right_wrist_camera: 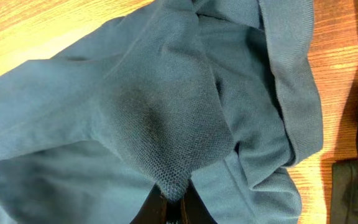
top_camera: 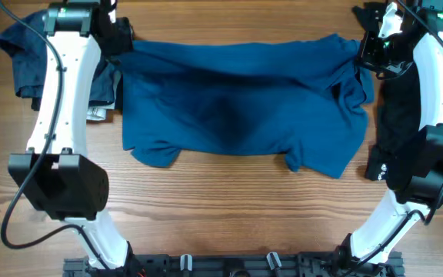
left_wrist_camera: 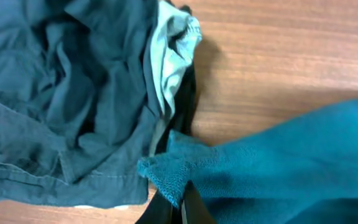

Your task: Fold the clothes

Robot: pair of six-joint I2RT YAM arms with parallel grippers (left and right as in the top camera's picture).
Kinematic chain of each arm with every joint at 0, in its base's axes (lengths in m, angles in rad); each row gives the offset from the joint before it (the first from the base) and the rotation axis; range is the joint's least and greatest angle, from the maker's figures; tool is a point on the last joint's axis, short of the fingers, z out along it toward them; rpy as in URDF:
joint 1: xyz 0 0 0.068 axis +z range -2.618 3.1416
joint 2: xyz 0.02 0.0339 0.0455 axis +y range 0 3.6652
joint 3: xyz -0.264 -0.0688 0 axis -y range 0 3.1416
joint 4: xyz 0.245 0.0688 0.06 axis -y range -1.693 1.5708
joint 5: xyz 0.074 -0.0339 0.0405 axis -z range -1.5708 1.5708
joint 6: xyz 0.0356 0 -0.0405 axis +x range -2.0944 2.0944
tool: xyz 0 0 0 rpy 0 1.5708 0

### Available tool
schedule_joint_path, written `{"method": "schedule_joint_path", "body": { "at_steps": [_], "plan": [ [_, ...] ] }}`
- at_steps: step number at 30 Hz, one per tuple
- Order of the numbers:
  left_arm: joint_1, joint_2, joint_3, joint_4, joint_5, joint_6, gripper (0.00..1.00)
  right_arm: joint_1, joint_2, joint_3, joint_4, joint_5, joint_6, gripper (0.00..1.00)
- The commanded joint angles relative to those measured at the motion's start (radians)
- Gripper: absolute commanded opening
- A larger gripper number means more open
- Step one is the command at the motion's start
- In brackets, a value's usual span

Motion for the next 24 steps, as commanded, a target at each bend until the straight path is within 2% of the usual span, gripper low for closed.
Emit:
{"method": "schedule_joint_path", "body": {
  "at_steps": [1,5,10,11,12,13,14,15,16,18,22,24],
  "plan": [
    [0.006,0.074,0.007,-0.044,0.024,-0.020,0.04,-0.010,-0.032,0.006,-0.005,-0.001,-0.039,0.04],
    [0.005,0.185,-0.021,-0.072,0.054,-0.020,0.04,-0.027,-0.015,0.006,-0.014,-0.001,-0.039,0.04],
    [0.005,0.227,-0.043,-0.056,0.054,-0.021,0.06,-0.032,0.050,0.006,-0.061,0.037,-0.027,0.04],
    [0.005,0.227,-0.043,-0.050,0.054,-0.021,0.20,-0.035,0.051,0.006,-0.067,0.075,-0.009,0.08],
    [0.005,0.227,-0.043,-0.045,0.054,-0.020,0.33,-0.040,0.051,0.006,-0.072,0.085,-0.010,0.22],
    [0.005,0.227,-0.043,-0.036,0.054,-0.020,0.51,-0.049,0.051,0.006,-0.076,0.086,-0.010,0.48],
    [0.006,0.227,-0.042,-0.015,0.053,-0.020,0.73,-0.060,0.051,0.006,-0.078,0.085,-0.010,0.66],
    [0.008,0.226,-0.038,0.002,0.054,-0.021,0.86,-0.069,0.051,0.006,-0.082,0.083,-0.010,0.70],
    [0.010,0.225,-0.024,0.002,0.054,-0.029,0.94,-0.081,0.051,0.011,-0.087,0.066,-0.010,0.72],
    [0.013,0.204,0.026,-0.009,0.054,-0.064,0.96,-0.103,0.051,0.051,-0.125,0.019,-0.013,0.74],
    [0.013,0.048,0.040,-0.063,0.120,-0.085,0.96,-0.111,-0.007,0.156,-0.229,0.010,-0.013,0.73],
    [0.013,-0.080,0.040,-0.161,0.126,-0.172,0.96,-0.111,-0.113,0.179,-0.269,0.010,-0.013,0.73]
  ]
}}
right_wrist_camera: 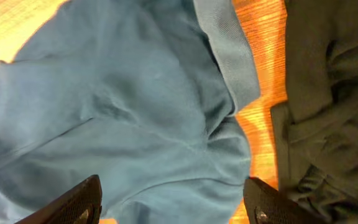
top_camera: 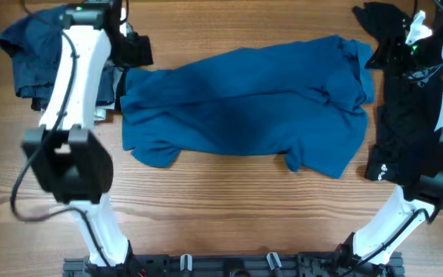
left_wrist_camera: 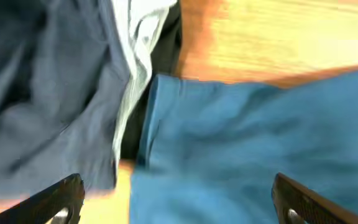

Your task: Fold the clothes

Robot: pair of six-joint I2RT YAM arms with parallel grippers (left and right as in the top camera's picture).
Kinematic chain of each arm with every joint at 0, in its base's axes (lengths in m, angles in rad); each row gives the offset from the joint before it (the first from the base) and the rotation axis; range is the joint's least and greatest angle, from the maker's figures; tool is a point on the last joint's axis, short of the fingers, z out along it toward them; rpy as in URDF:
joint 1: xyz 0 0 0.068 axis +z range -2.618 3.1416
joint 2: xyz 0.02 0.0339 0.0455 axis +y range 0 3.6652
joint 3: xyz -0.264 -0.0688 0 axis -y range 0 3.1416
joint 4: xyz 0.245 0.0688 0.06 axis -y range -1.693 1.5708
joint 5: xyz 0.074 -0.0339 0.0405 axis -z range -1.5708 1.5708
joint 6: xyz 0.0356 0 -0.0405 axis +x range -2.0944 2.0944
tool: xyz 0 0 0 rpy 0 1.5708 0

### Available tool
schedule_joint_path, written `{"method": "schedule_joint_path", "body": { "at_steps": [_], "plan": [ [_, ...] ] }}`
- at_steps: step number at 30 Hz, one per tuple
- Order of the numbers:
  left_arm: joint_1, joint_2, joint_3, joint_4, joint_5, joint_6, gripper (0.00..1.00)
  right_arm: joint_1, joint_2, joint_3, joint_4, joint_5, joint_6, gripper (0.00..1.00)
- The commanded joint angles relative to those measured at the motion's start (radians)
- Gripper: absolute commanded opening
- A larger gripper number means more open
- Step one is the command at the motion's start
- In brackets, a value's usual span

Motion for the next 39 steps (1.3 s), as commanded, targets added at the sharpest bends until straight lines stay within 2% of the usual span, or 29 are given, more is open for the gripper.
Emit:
{"method": "schedule_joint_path", "body": {
  "at_steps": [1,4,9,10,11,13,17,19,21,22,23,25,28,30,35,38,39],
  "plan": [
    [0.007,-0.200,0.033,-0.101,0.034,-0.130,0.97,-0.001,-0.172,0.040,-0.037,-0.023,-0.001,0.73],
    [0.000,-0.292,0.032,-0.192,0.038,-0.187,0.94,-0.001,-0.337,0.040,-0.096,-0.004,0.027,0.73],
    [-0.069,-0.391,0.016,-0.308,0.038,-0.283,0.93,0.000,-0.502,0.013,-0.207,0.049,0.078,0.72],
    [-0.103,-0.413,-0.012,-0.309,0.037,-0.287,0.98,0.000,-0.525,-0.022,-0.212,0.048,0.078,0.73],
    [-0.126,-0.426,-0.042,-0.306,0.037,-0.307,1.00,0.000,-0.539,-0.062,-0.212,0.048,0.079,0.73],
    [-0.168,-0.463,-0.163,-0.274,0.037,-0.389,1.00,0.000,-0.566,-0.177,-0.204,0.030,0.080,0.72],
    [-0.253,-0.587,-0.620,-0.039,0.038,-0.596,0.99,0.004,-0.649,-0.482,-0.090,-0.037,0.111,0.72],
    [-0.264,-0.607,-0.835,0.101,0.038,-0.703,0.87,0.024,-0.672,-0.658,0.015,-0.051,0.132,0.72],
    [-0.263,-0.603,-0.958,0.205,0.038,-0.713,0.80,0.062,-0.671,-0.773,0.105,-0.087,0.132,0.72],
    [-0.263,-0.603,-1.044,0.288,0.038,-0.713,0.66,0.092,-0.671,-0.835,0.158,-0.088,0.142,0.72],
    [-0.263,-0.603,-1.104,0.352,0.038,-0.713,0.62,0.123,-0.671,-0.879,0.198,-0.087,0.156,0.72],
    [-0.263,-0.603,-1.194,0.450,0.038,-0.713,0.63,0.175,-0.671,-0.927,0.245,-0.087,0.159,0.72],
    [-0.263,-0.598,-1.263,0.524,0.034,-0.713,0.50,0.220,-0.671,-0.951,0.266,-0.087,0.166,0.72],
    [-0.263,-0.572,-1.303,0.572,-0.024,-0.761,0.47,0.230,-0.671,-0.951,0.281,-0.062,0.166,0.72],
    [-0.216,-0.457,-1.313,0.713,-0.053,-0.764,0.33,0.230,-0.671,-0.951,0.281,-0.040,0.164,0.71],
    [-0.121,-0.393,-1.312,0.779,-0.068,-0.753,0.04,0.230,-0.671,-0.951,0.243,-0.002,0.191,0.72],
    [-0.099,-0.393,-1.312,0.780,-0.069,-0.750,0.04,0.230,-0.671,-0.951,0.223,0.014,0.214,0.71]
  ]
}}
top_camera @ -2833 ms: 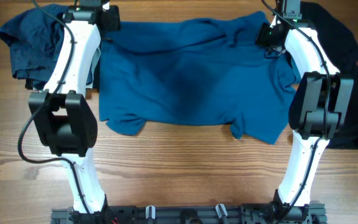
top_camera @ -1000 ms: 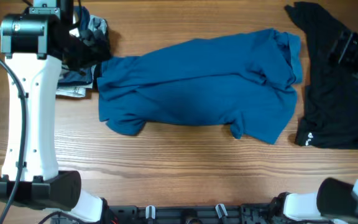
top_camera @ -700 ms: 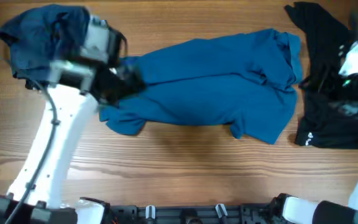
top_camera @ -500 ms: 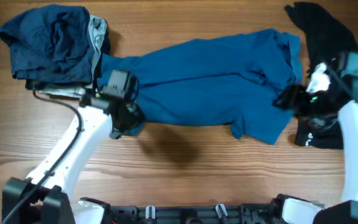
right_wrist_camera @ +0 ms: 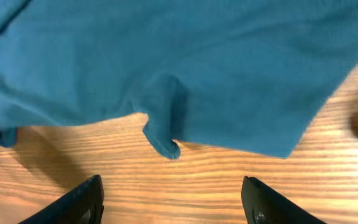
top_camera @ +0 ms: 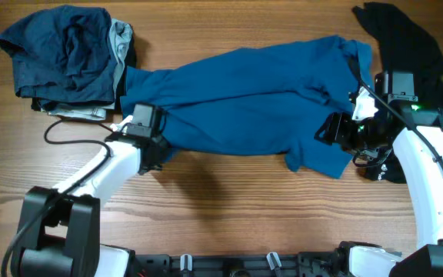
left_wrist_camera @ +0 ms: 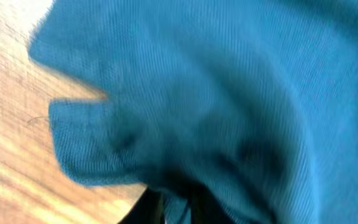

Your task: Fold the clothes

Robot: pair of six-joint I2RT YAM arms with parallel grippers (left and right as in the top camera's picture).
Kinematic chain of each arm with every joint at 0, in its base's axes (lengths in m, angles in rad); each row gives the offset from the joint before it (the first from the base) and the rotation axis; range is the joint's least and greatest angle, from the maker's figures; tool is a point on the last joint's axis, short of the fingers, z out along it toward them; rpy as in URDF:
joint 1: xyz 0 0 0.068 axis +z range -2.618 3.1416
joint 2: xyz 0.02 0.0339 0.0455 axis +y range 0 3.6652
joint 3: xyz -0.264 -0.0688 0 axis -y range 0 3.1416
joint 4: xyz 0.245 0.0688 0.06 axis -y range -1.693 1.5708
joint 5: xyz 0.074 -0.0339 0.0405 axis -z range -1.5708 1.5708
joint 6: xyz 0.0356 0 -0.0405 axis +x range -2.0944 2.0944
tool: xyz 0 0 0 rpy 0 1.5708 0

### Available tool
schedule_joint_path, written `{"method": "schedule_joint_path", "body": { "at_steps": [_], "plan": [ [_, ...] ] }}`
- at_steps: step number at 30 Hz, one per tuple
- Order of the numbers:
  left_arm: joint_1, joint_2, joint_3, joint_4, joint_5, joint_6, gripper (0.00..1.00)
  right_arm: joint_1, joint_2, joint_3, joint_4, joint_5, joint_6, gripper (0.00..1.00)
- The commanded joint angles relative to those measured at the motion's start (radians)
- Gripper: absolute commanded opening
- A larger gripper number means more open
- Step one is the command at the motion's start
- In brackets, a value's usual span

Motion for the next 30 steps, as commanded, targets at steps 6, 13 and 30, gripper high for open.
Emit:
{"method": "schedule_joint_path", "body": {
  "at_steps": [6,13,30],
  "plan": [
    [0.183,0.047,-0.010,0.015,-0.029,0.049,0.04,0.004,-0.010,-0.089,-0.097,0.134,0.154,0.70],
    [0.183,0.032,0.003,0.088,-0.029,0.077,0.04,0.006,-0.003,-0.248,0.091,0.113,0.183,0.56],
    [0.183,0.030,0.003,0.070,-0.029,0.078,0.04,0.006,0.129,-0.338,0.360,0.192,0.253,0.04]
  ]
}}
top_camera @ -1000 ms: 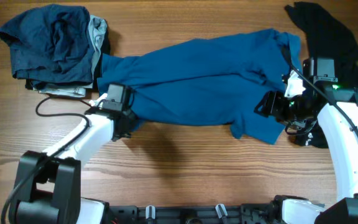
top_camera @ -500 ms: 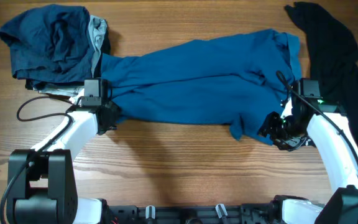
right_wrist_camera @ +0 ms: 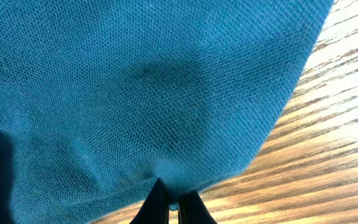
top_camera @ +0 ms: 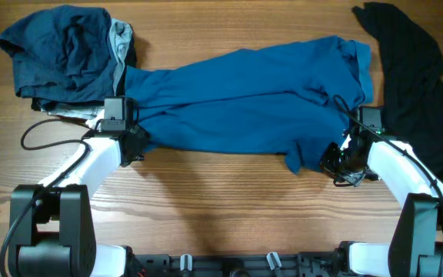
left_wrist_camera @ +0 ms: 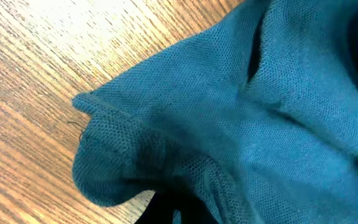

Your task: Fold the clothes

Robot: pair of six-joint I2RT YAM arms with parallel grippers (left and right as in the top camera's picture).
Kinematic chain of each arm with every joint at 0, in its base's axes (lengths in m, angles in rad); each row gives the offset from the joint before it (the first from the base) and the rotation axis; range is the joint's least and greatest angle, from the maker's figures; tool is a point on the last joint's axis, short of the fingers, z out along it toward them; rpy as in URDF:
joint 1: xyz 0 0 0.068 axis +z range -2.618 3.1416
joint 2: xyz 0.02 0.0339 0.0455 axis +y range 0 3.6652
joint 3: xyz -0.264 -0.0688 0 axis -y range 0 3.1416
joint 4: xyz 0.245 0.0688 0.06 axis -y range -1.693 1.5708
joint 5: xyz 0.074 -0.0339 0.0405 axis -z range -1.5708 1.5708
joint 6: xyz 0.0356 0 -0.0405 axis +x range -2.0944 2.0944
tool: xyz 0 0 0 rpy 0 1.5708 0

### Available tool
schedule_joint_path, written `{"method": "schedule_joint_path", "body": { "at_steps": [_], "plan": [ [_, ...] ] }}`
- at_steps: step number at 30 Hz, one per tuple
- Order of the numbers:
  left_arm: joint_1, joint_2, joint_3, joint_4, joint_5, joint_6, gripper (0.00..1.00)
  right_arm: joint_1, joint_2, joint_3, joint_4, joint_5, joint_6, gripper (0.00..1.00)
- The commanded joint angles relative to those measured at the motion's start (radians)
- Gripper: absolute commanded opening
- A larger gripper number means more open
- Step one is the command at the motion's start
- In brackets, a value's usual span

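Observation:
The teal-blue shirt lies spread across the middle of the wooden table, a little rumpled. My left gripper is shut on the shirt's near left corner; in the left wrist view the cloth bunches over the dark fingers of the gripper. My right gripper is shut on the near right corner. In the right wrist view the hem is pinched between the tips of that gripper.
A heap of dark blue clothes sits at the far left, touching the shirt's far left corner. A black garment lies along the right side. Bare wood runs along the near edge.
My right gripper was open over the shirt's near right corner; now it is down at the hem and shut on it. My left gripper has shifted slightly left along the near left corner.
First both grippers were shut on the shirt's far corners, holding it stretched. Then both stood open and the shirt lay loose on the table. Later both arms were at the near side, the right one open. Now each is shut on a near corner.

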Motion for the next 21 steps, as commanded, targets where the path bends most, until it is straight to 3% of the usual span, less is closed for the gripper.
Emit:
{"method": "schedule_joint_path", "body": {
  "at_steps": [1,5,9,12,15,20,21],
  "plan": [
    [0.012,0.005,-0.005,-0.028,-0.036,0.016,0.04,0.005,-0.024,0.078,-0.089,0.030,0.013,0.04],
    [0.012,-0.111,-0.005,-0.110,-0.035,0.016,0.04,0.005,-0.163,0.210,-0.287,0.030,-0.013,0.04],
    [0.012,-0.347,-0.005,-0.209,-0.036,0.017,0.04,0.005,-0.307,0.219,-0.418,0.015,-0.013,0.04],
    [0.012,-0.418,-0.005,-0.197,-0.045,0.039,0.04,0.005,-0.320,0.218,-0.299,0.015,-0.013,0.04],
    [0.012,-0.376,-0.005,-0.169,-0.048,0.042,0.04,0.005,-0.160,0.218,-0.076,-0.008,-0.013,0.05],
    [0.012,-0.270,-0.005,-0.169,-0.047,0.042,0.04,0.005,0.059,0.218,-0.050,-0.047,-0.046,0.05],
    [0.012,-0.264,-0.005,-0.168,-0.047,0.042,0.04,0.005,0.050,0.219,-0.055,-0.048,-0.061,0.12]
  ]
}}
